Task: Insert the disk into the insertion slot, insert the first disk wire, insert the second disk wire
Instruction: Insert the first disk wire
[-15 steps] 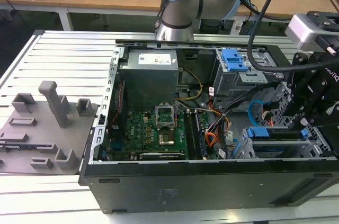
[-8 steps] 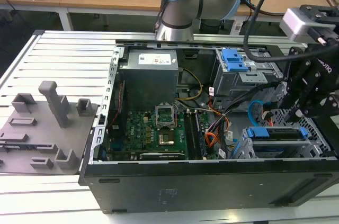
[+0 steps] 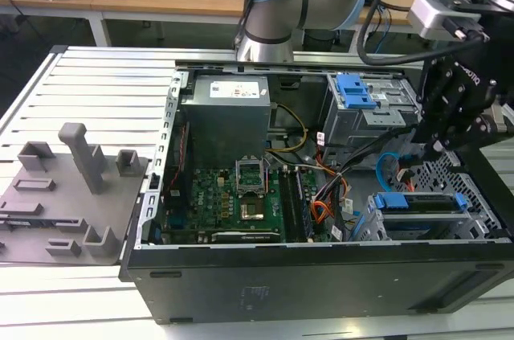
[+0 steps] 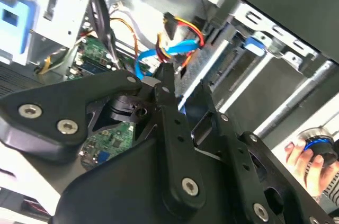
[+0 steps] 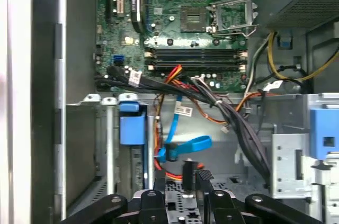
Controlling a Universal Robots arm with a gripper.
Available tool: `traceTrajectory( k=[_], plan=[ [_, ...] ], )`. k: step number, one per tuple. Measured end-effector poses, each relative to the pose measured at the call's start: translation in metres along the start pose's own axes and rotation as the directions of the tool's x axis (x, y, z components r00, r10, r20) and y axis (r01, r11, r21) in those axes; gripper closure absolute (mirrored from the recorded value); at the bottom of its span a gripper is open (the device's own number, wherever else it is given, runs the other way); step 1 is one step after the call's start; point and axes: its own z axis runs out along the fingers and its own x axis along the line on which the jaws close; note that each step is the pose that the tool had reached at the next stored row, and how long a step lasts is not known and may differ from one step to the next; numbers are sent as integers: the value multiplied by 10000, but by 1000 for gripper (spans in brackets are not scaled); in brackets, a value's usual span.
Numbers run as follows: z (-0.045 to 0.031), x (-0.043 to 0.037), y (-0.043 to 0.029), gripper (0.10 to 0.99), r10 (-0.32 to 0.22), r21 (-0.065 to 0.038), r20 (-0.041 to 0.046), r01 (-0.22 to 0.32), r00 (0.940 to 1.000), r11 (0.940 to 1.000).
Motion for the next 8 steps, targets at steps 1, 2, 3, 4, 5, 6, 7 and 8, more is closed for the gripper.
traceTrajectory(
  k=[1,2,3,4,5,6,7,8],
  plan=[
    [6,-20,0,725,-1,0,2,1,10000,10000],
    [13,-31,0,725,-1,0,-1,1,10000,10000],
    [34,-45,-1,725,0,1,-18,0,10000,10000],
    [76,-56,-2,725,2,1,-51,-2,10000,10000],
    [106,-60,-3,725,2,2,-71,-2,10000,10000],
    [123,-61,-4,725,3,1,-79,-3,10000,10000],
    [144,-62,-5,725,3,2,-86,-3,10000,10000],
    [163,-62,-6,725,2,2,-88,-2,10000,10000]
  ],
)
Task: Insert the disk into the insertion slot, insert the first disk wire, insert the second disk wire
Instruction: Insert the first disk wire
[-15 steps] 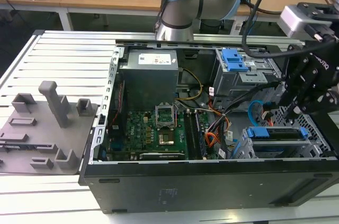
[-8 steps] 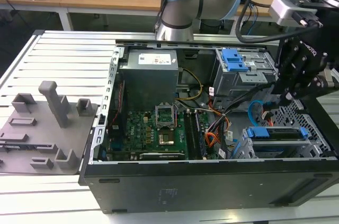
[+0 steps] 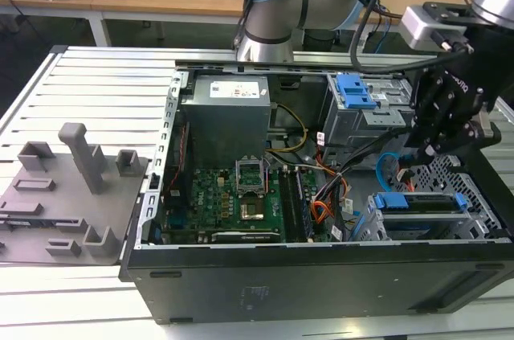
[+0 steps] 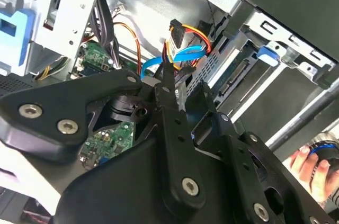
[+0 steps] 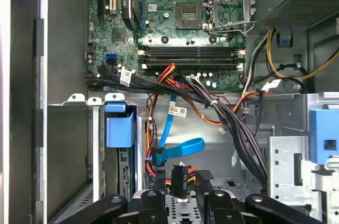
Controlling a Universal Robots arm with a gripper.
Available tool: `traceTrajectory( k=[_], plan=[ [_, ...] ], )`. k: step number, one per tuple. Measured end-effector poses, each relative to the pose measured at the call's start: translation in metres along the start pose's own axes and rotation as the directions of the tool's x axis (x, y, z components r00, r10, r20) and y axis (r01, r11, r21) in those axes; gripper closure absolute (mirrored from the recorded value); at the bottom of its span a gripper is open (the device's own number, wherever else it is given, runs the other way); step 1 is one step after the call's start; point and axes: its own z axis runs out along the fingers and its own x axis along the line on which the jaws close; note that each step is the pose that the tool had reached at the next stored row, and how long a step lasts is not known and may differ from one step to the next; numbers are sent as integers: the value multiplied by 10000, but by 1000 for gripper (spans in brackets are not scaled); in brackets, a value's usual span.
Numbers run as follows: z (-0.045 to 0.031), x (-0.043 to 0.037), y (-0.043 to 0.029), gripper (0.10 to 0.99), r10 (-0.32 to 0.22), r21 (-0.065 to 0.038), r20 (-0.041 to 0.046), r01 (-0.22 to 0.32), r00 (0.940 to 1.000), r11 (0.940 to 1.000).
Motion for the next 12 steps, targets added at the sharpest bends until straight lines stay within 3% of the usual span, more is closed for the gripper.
traceTrajectory(
  k=[4,10,12],
  plan=[
    [72,-1,-3,725,1,0,-2,-1,10000,10000],
    [74,-1,-3,725,1,0,-2,-1,10000,10000],
    [74,-1,-3,804,1,0,-3,-1,10000,10000]
  ],
)
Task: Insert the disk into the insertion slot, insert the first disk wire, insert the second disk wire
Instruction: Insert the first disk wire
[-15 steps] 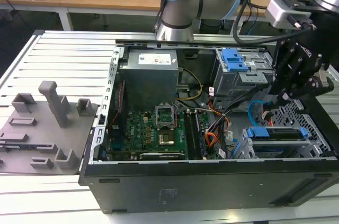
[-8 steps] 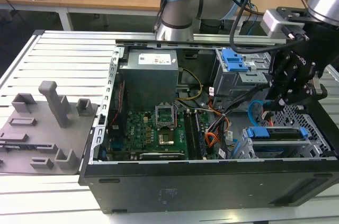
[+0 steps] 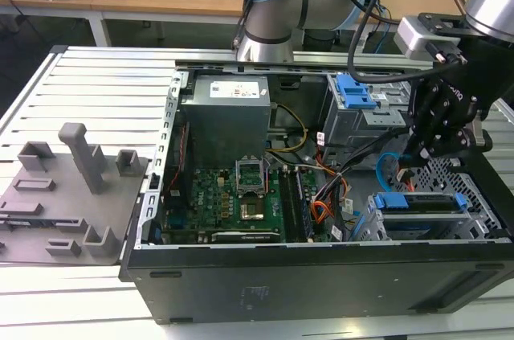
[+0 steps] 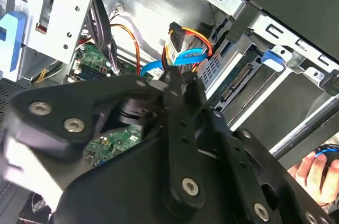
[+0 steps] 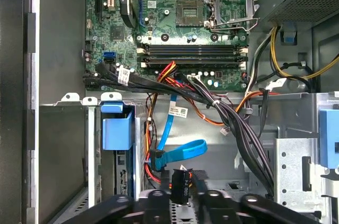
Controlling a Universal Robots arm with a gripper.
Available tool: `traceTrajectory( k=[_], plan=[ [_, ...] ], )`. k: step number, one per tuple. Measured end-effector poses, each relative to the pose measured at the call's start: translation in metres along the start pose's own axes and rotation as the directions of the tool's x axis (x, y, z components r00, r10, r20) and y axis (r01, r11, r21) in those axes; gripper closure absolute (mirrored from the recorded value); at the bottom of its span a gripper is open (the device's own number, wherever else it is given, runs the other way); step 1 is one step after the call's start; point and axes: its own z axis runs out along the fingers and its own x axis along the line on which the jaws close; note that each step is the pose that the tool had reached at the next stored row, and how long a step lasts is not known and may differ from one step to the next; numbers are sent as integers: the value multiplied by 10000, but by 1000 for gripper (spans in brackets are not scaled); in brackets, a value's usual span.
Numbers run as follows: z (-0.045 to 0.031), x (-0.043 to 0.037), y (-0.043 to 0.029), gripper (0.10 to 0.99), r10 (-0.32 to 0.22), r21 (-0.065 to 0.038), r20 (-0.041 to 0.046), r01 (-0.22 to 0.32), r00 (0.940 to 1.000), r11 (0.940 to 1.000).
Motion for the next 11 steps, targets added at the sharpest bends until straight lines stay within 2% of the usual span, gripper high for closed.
traceTrajectory(
  k=[2,11],
  plan=[
    [0,0,0,918,0,0,0,0,10000,10000],
    [0,0,0,918,0,0,-2,0,10000,10000]
  ],
)
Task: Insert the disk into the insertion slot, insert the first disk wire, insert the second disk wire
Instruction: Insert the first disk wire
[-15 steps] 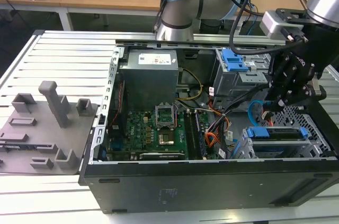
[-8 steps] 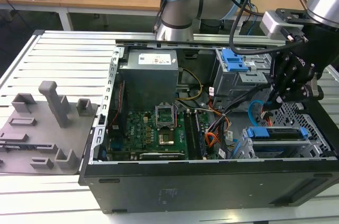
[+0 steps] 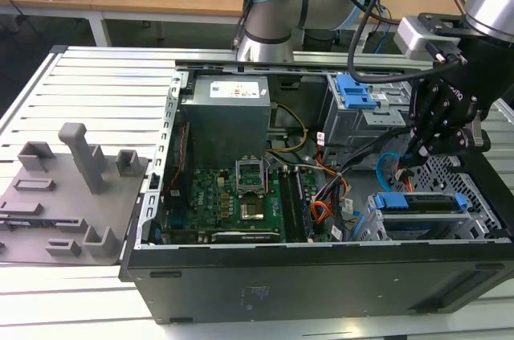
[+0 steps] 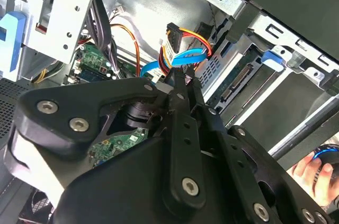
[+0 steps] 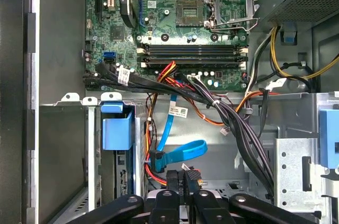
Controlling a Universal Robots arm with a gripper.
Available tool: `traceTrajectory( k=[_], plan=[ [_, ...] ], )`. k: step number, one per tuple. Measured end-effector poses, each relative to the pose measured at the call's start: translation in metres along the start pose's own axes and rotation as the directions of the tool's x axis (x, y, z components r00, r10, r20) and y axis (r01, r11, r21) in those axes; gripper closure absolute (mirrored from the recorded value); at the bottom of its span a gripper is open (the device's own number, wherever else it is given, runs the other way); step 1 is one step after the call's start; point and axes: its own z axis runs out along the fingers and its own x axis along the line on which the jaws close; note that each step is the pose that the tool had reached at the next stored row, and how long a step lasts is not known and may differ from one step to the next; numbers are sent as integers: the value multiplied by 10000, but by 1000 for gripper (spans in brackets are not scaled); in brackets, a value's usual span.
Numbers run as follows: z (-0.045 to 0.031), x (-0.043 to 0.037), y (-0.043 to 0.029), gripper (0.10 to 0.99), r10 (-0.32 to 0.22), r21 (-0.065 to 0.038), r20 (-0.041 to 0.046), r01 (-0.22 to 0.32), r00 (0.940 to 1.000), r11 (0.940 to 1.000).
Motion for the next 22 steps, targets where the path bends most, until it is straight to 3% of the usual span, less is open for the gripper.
traceTrajectory(
  k=[5,10,22],
  plan=[
    [-3,-3,-82,918,0,-2,1,0,10000,10000],
    [-3,6,-84,918,0,-2,0,0,10000,10000],
    [-2,140,-88,918,0,-2,0,0,10000,10000]
  ],
)
